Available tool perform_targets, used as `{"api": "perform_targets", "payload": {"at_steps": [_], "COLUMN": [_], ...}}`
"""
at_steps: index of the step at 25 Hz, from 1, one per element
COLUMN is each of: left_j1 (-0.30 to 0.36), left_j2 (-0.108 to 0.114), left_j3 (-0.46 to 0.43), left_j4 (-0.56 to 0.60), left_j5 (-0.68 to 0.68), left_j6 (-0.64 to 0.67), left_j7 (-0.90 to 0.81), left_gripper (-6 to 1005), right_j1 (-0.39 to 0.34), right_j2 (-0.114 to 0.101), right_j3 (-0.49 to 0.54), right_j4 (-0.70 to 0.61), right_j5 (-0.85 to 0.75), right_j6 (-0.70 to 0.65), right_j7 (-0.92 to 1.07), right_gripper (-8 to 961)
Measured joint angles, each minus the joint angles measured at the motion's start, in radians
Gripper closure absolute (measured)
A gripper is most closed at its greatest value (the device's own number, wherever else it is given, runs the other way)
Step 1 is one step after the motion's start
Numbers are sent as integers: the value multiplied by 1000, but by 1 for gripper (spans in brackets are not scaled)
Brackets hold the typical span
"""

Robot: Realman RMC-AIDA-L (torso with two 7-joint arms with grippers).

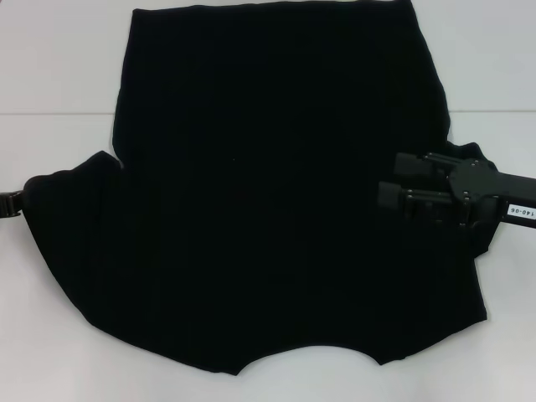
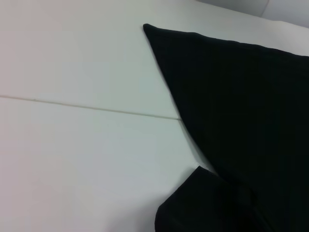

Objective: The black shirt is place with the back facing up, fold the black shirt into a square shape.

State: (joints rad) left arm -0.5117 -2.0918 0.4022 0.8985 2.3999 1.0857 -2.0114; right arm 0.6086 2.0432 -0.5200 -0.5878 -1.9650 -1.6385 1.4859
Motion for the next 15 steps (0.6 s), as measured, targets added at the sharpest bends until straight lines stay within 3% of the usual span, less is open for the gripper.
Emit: {"api": "perform_targets", "payload": {"at_steps": [15], "left_j1": [27], "left_j2": [-5], "left_j3": [-18], "left_j4": [9], "left_j5": [-11], "left_j6": [3], "left_j7": [0], "left_gripper": [941], "right_j1": [1], "right_j2": [0], "right_j3": [0], "right_j4": [0], "right_j5": [0], "right_j6": [0], "right_j7": [-2], "right_gripper": [54]}}
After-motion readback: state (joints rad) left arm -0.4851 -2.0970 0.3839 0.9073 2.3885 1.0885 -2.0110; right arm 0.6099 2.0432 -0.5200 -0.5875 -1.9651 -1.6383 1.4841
